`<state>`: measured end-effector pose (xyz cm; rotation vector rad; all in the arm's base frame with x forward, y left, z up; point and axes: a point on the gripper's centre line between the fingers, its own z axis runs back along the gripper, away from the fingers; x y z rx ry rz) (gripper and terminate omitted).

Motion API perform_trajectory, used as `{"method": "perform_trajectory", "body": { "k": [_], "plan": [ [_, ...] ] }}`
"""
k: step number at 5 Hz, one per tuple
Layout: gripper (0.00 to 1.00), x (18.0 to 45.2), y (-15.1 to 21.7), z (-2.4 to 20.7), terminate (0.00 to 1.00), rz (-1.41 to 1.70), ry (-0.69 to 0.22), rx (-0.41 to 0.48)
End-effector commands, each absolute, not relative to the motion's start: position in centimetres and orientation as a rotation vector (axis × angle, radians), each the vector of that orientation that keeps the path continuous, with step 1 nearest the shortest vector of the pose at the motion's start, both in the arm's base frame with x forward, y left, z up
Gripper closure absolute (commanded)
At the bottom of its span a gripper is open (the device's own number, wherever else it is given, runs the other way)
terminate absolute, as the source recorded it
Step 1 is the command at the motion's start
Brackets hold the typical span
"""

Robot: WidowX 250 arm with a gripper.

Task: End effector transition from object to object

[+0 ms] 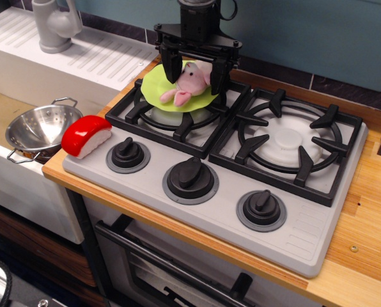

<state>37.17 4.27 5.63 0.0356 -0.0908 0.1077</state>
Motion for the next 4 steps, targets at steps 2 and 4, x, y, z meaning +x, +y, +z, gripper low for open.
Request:
{"method": "perform_trajectory", "body": {
  "k": [2,4],
  "plan": [
    [0.0,36.9,4.5,7.1,0.0,0.106,-0.064,0.036],
    [0.0,36.9,4.6,10.7,0.0,0.085,-0.03,0.053]
  ]
}}
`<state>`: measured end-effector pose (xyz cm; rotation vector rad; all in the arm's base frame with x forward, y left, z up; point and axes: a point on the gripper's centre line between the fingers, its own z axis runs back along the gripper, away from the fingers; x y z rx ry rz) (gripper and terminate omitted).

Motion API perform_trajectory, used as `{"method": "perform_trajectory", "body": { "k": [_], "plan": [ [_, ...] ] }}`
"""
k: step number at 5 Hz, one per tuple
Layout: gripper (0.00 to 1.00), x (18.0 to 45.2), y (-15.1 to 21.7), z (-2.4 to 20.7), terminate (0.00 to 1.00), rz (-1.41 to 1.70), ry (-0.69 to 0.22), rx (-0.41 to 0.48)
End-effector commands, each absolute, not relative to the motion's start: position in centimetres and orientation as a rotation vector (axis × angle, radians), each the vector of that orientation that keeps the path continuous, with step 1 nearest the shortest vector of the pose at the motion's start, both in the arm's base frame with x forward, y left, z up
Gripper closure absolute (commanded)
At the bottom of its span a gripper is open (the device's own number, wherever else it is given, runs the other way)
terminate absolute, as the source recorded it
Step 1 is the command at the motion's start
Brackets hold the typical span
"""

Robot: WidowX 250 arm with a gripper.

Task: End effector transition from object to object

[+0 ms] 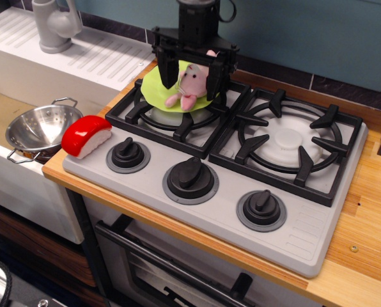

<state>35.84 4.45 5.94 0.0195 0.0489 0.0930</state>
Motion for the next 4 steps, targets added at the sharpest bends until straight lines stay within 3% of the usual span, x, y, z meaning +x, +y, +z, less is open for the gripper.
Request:
{"method": "perform_trajectory", "body": {
  "k": [1,3,4],
  "plan": [
    [0.0,36.4,5.2,12.1,0.0,0.073,-0.021,0.064],
    [0.0,34.9,7.9,14.2,0.0,0.06,0.019,0.087],
    [0.0,33.8,9.6,13.5,0.0,0.047,-0.016,0.063]
  ]
}}
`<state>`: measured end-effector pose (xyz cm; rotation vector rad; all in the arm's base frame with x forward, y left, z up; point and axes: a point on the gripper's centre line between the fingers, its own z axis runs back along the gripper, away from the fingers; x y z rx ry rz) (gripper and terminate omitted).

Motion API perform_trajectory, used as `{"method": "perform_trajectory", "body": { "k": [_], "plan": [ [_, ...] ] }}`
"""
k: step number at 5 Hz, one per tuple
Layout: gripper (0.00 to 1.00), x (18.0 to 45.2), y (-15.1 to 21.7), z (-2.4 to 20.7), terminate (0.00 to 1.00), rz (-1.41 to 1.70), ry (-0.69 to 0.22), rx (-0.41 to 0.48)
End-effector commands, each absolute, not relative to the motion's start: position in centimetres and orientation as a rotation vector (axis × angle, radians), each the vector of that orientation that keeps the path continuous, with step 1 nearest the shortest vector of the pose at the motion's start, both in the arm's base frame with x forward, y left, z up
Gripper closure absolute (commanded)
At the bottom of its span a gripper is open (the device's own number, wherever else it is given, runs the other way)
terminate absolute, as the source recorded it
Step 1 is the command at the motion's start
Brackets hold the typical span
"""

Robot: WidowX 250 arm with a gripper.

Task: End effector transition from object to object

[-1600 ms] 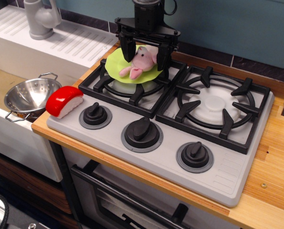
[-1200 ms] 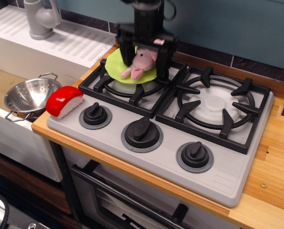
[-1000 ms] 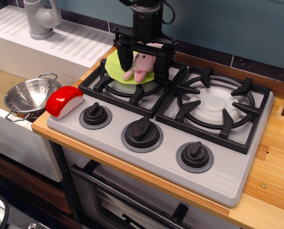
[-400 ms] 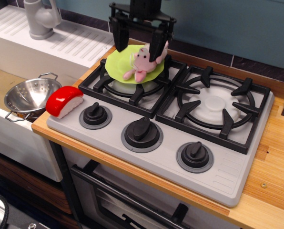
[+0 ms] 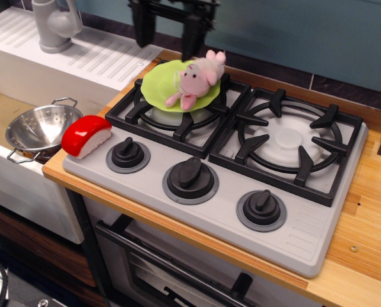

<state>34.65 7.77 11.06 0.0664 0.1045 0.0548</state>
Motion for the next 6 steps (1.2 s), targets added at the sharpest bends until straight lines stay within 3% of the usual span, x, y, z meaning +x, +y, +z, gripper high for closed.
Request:
{"method": "perform_trajectory", "body": {
  "k": [1,4,6],
  "plan": [
    [0.0,33.1,11.0,13.2,0.0,0.038,-0.019,0.06],
    [0.0,28.6,14.0,9.2,0.0,0.024,-0.12,0.076],
    [0.0,27.3,14.9,6.3,0.0,0.008,-0.165,0.061]
  ]
}}
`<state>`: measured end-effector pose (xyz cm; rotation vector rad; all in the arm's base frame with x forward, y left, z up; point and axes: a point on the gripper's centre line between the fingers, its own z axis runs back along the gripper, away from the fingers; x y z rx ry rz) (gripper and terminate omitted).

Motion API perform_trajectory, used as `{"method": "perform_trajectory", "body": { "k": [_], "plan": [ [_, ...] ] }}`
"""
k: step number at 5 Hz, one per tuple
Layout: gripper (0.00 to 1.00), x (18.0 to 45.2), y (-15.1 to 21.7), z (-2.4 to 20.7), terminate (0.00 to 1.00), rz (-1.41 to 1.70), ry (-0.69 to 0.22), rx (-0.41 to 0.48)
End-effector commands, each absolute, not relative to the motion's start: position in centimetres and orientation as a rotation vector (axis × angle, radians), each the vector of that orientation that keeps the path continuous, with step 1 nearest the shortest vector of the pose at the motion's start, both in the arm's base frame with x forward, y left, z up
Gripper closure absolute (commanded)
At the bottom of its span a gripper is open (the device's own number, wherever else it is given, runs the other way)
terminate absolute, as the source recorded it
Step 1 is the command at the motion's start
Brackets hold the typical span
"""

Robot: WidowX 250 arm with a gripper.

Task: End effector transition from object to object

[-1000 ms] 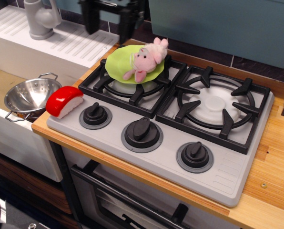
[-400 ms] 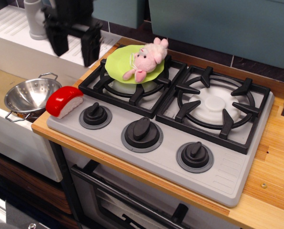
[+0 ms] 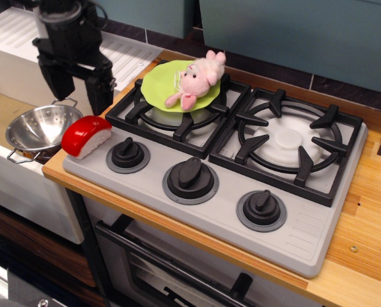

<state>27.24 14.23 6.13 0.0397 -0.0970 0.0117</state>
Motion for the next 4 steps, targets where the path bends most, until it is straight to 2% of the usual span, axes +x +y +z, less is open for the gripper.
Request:
{"method": "perform_trajectory", "body": {
  "k": [1,3,4],
  "plan": [
    [0.0,26.9,14.7,4.9,0.0,0.019,-0.174,0.053],
    [0.0,27.8,15.0,2.4,0.0,0.024,-0.18,0.047],
    [0.0,28.1,14.7,2.2,1.0,0.032,-0.163,0.038]
  ]
}}
